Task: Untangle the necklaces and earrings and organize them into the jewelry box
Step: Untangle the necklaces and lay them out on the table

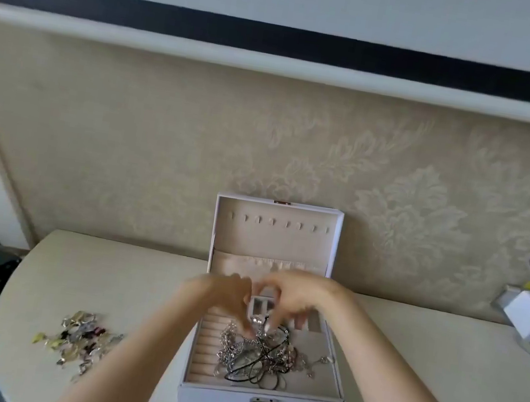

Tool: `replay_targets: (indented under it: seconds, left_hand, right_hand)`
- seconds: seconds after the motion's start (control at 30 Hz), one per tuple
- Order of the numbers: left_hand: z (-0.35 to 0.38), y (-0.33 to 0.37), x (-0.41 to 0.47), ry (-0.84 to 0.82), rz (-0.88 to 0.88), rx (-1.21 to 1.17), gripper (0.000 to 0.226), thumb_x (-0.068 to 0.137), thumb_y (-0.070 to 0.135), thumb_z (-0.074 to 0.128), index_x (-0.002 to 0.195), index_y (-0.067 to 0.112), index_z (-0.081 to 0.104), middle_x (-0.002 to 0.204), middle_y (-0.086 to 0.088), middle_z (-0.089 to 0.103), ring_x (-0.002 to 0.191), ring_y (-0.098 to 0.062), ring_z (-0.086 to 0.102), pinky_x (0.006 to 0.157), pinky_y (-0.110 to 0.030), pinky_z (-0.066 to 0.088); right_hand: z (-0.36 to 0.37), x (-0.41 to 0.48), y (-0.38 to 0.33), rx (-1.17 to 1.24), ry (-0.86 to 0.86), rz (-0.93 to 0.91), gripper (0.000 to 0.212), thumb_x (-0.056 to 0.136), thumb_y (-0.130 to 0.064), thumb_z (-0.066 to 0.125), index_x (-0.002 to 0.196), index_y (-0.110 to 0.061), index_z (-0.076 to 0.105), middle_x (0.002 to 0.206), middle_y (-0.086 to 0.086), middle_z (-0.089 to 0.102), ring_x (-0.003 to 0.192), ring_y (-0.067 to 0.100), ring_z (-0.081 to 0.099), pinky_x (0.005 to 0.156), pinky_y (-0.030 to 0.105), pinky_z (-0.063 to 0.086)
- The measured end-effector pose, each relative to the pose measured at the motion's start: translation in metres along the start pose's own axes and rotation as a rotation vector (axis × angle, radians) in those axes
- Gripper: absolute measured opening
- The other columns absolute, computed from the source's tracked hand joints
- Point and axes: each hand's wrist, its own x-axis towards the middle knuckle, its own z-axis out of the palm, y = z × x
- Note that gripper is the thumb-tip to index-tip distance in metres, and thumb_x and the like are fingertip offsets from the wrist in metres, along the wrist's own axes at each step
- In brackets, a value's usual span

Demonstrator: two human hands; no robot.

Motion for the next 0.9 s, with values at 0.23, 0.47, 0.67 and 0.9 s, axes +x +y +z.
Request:
replay_targets:
  seconds: [0.23,0.47,0.67,0.9]
  left_hand:
    - [0.046,0.0,-0.003,-0.032,-0.071,0.13,0.118,0.059,0.055,0.08,0.147,0.03,0.005,0.148,-0.005,0.01,0.141,-0.032,0.009,0.106,-0.057,0.031]
    - [0.064,0.003,-0.001,0.222,0.007,-0.022,0.073,0.075,0.031,0.074,0.136,0.019,0.035,0.129,-0.014,0.028,0.115,-0.037,0.047,0.098,-0.039,0.041]
    - [0.068,0.003,0.003,0.432,-0.009,-0.123,0.039,0.086,0.017,0.058,0.123,0.009,0.048,0.124,-0.014,0.039,0.103,-0.031,0.056,0.087,-0.031,0.043]
    - [0.066,0.002,0.006,0.436,0.035,-0.687,0.061,0.073,0.008,0.075,0.126,0.009,0.042,0.112,-0.009,0.058,0.097,-0.022,0.061,0.085,-0.032,0.052]
  right_hand:
    - [0.043,-0.004,0.015,-0.369,-0.018,0.11,0.111,0.066,-0.035,0.083,0.148,-0.038,0.009,0.149,0.011,0.014,0.133,0.037,0.035,0.1,0.048,0.043]
    - [0.058,0.007,0.031,0.048,0.128,0.045,0.08,0.066,-0.017,0.083,0.134,-0.029,0.043,0.133,0.005,0.04,0.098,0.028,0.062,0.066,0.037,0.06]
    - [0.069,0.008,0.029,0.339,0.465,0.008,0.023,0.08,0.0,0.053,0.09,-0.018,0.063,0.09,0.008,0.067,0.06,0.023,0.065,0.042,0.02,0.05]
    - [0.051,-0.004,0.021,0.525,0.563,-0.1,0.025,0.078,0.006,0.058,0.091,-0.011,0.069,0.087,0.004,0.06,0.065,0.011,0.059,0.048,0.017,0.052]
